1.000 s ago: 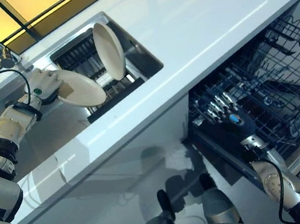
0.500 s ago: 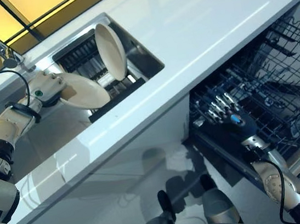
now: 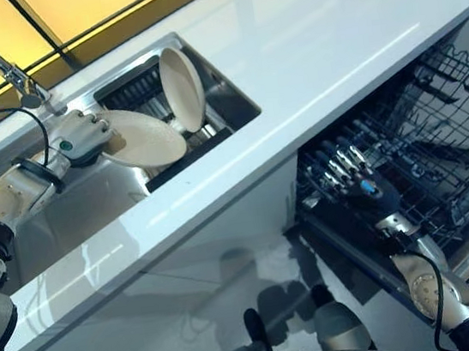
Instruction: Pick up plates and place into dishwasher.
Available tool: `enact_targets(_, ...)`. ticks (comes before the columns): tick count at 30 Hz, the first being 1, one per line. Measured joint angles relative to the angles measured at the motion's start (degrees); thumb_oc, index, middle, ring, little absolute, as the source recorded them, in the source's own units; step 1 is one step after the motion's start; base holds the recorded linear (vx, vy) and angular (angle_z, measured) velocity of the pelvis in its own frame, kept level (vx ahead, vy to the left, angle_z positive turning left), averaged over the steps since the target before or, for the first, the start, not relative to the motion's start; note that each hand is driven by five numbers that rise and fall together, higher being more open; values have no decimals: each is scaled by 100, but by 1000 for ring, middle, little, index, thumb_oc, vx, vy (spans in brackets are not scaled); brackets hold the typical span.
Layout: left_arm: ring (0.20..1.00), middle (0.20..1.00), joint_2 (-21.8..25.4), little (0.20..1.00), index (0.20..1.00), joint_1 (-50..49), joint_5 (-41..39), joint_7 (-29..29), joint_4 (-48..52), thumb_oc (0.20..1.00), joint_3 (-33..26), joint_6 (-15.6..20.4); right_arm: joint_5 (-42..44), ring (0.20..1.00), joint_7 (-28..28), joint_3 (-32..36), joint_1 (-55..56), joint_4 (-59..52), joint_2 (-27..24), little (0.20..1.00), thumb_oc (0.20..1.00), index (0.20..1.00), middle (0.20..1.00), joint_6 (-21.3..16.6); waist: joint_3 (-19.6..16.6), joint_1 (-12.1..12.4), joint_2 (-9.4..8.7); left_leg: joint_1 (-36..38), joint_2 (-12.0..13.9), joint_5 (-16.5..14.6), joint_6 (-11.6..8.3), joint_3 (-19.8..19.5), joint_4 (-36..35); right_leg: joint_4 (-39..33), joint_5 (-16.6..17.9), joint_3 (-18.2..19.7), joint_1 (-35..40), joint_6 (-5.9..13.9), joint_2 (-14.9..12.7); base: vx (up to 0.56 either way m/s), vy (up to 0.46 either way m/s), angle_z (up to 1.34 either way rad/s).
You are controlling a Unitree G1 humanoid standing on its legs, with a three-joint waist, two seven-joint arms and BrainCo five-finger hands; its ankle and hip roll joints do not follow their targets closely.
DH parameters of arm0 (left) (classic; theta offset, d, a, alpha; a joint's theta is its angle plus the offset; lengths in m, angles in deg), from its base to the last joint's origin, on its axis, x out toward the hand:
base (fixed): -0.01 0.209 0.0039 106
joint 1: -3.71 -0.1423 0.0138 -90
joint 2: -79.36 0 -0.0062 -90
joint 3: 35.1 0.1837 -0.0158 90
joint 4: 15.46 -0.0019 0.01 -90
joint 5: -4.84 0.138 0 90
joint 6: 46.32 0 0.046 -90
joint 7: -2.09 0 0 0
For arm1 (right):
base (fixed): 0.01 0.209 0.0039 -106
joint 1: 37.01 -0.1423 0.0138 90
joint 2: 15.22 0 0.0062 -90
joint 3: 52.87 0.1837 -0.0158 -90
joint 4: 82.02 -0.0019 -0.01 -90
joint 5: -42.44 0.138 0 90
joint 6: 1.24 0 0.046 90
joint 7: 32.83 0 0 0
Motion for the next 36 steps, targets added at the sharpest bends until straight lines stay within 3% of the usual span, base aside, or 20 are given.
enact_targets(8,200,200,99,200,200,-454,-159,-15,259,200,-5,31,95,1000,1,-11,140,-1,30,1000,1000,1000,1000,0,-407,16,-87,54,11,-2,-3,-5,-2,-1,2,1,47,-3,8,7,-11,0)
enact_targets(13,200,200,129,200,200,-564,-779,14,300,200,-67,1,109,1000,0,-14,276,-2,30,1000,1000,1000,1000,-3,-556,138,-97,51,47,-8,-38,-19,-23,1,4,-2,45,-8,46,-16,-34,0)
enact_targets(20,200,200,173,200,200,-1102,-1852,252,526,200,-1144,19,228,1000,49,-14,372,-1,74,1000,1000,1000,1000,-118,-772,185,-132,52,77,-6,-51,-26,-25,-3,13,-7,46,-38,79,-10,-25,0)
enact_targets(29,200,200,217,200,200,-1115,-2016,336,825,200,-1352,-2,326,1000,172,-15,473,4,220,1000,1000,1000,1000,-126,-1067,280,-217,63,82,-8,-55,-88,-27,-67,10,-77,124,-33,81,2,-23,3)
enact_targets(32,200,200,224,200,200,-1136,-2511,331,841,200,-1405,44,328,1000,171,-15,473,4,221,1000,1000,1000,1000,-126,-1074,287,-223,62,83,-9,-62,-93,-27,-64,10,-85,126,-32,81,-24,-7,1)
enact_targets(36,200,200,198,200,200,-1507,-3496,178,1351,200,-1998,256,328,1000,171,-15,489,4,238,1000,1000,1000,1000,-157,-1082,284,-236,62,84,-5,-57,-90,-26,-67,11,-80,125,-35,83,-41,-8,-1)
